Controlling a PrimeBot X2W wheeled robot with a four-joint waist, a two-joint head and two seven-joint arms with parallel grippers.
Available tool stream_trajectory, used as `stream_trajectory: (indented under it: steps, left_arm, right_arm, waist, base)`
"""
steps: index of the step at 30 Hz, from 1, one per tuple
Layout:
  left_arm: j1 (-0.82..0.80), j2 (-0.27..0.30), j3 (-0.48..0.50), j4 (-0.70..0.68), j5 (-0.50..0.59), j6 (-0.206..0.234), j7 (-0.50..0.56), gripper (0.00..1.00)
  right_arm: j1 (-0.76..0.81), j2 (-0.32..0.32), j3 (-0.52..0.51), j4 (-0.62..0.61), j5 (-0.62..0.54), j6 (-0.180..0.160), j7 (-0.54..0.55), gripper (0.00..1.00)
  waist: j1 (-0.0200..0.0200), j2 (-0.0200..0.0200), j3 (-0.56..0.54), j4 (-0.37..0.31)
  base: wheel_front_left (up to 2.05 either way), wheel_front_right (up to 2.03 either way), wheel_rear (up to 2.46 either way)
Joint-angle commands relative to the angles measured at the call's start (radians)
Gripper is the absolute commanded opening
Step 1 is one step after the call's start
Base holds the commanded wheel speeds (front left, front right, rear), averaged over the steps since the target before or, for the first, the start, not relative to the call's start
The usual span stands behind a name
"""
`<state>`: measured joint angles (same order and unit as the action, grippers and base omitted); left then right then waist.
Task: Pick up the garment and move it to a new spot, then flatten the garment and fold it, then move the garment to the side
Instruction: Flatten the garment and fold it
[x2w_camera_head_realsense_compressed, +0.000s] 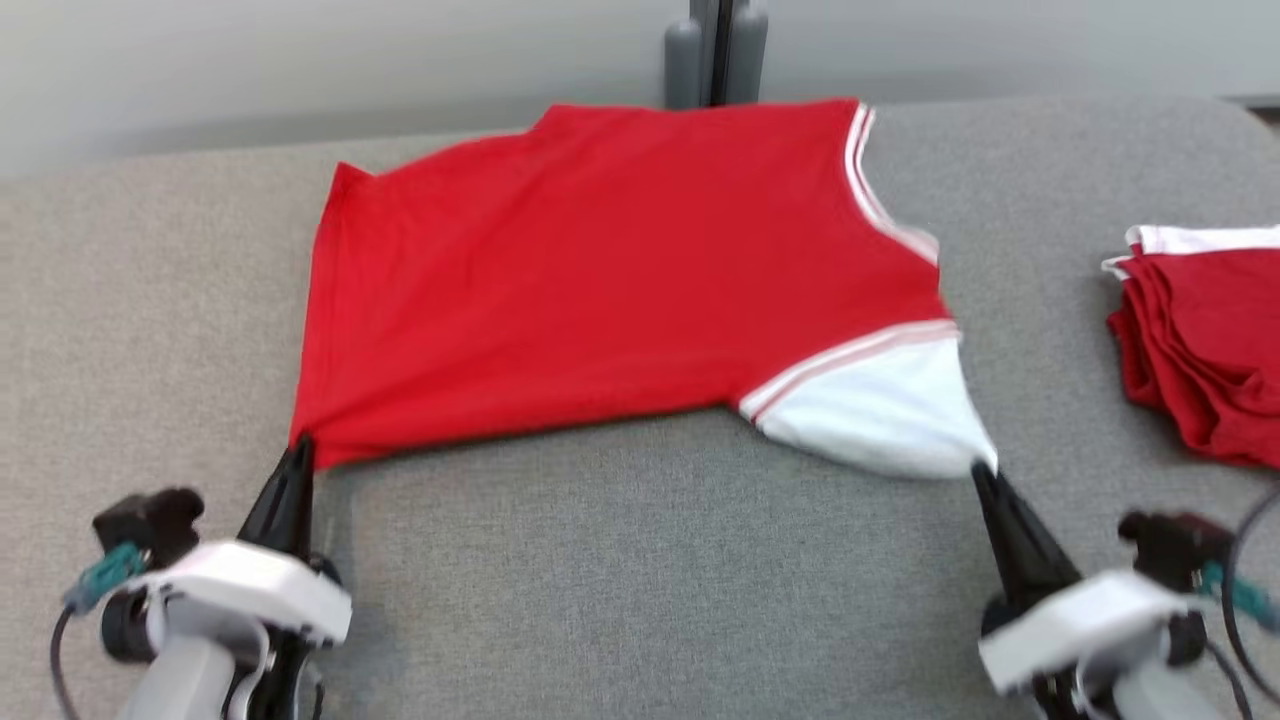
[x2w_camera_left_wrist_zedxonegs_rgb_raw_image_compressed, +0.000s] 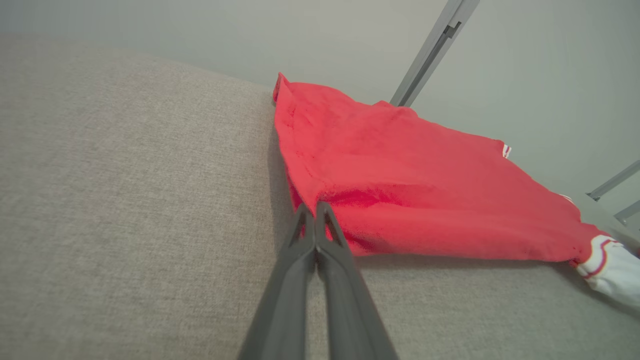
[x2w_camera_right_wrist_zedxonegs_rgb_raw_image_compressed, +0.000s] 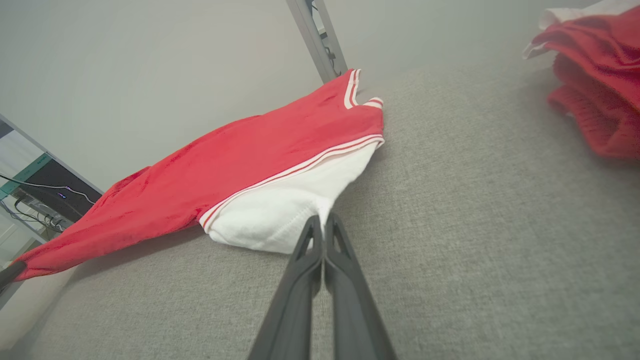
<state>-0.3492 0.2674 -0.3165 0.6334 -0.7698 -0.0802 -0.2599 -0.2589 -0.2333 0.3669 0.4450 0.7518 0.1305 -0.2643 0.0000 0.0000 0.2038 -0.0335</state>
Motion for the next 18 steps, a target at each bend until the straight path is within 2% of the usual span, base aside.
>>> stream_trajectory:
  steps: [1,6,13,18]
  left_arm:
    - [0.051,0.030,0.010,-0.052,0.005,0.021,-0.001,0.00]
    - [0.247,0.093,0.020,-0.283,0.014,0.117,0.049,0.00]
    - [0.508,0.175,0.052,-0.627,0.010,0.286,0.156,0.00]
    - [0.651,0.217,0.077,-0.801,0.018,0.387,0.213,0.00]
  right_arm:
    - [0.068,-0.007,-0.021,-0.045,-0.016,0.001,-0.002,0.00]
    - [0.285,0.018,-0.105,-0.227,-0.068,0.001,0.073,0.00]
    - [0.558,0.109,-0.242,-0.512,-0.160,0.001,0.294,0.00]
    - [0.692,0.151,-0.295,-0.673,-0.212,0.001,0.445,0.00]
  waist:
    - [0.0000,0.0000,-0.046,-0.001]
    - [0.0000,0.0000,-0.115,-0.007]
    - [0.0000,0.0000,-0.186,-0.020]
    - [0.0000,0.0000,-0.210,-0.020]
  base:
    - [0.00,0.00,0.00]
    - [0.00,0.00,0.00]
    - [0.00,0.00,0.00]
    - [0.00,0.00,0.00]
